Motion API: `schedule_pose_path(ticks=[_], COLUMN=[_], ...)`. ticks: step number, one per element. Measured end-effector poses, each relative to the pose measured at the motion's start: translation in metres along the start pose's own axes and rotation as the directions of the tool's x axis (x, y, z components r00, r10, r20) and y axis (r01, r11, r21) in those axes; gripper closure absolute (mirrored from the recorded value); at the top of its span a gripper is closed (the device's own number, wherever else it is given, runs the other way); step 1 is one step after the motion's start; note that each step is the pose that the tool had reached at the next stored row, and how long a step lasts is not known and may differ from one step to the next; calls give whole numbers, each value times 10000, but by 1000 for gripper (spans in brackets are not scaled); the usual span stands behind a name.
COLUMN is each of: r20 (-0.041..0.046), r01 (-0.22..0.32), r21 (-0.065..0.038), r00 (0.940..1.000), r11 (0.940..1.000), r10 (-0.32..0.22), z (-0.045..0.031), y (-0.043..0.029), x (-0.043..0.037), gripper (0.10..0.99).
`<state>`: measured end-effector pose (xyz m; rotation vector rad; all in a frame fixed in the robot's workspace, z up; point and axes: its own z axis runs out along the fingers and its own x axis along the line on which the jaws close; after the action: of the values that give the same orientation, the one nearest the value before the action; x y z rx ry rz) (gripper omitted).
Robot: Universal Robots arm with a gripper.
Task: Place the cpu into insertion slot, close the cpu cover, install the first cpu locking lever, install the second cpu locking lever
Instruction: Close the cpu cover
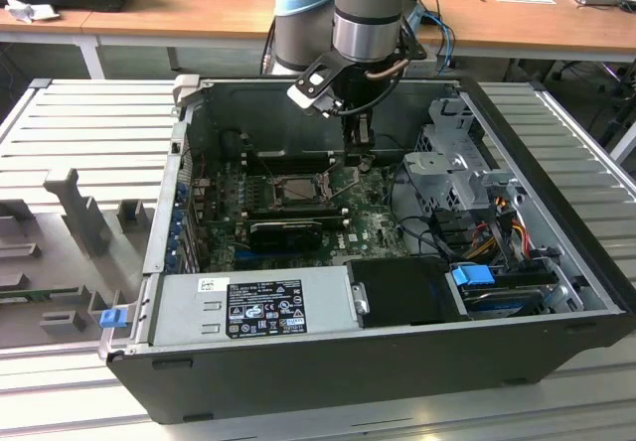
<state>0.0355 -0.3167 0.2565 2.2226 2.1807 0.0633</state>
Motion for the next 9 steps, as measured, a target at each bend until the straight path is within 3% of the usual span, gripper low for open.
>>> schedule_pose_path(ticks=[9], r20=[2], r01=[1], r21=[27], r00=[10000], r11=[10000], r10=[-1], z=[5], y=[81], x=[1], gripper=[980])
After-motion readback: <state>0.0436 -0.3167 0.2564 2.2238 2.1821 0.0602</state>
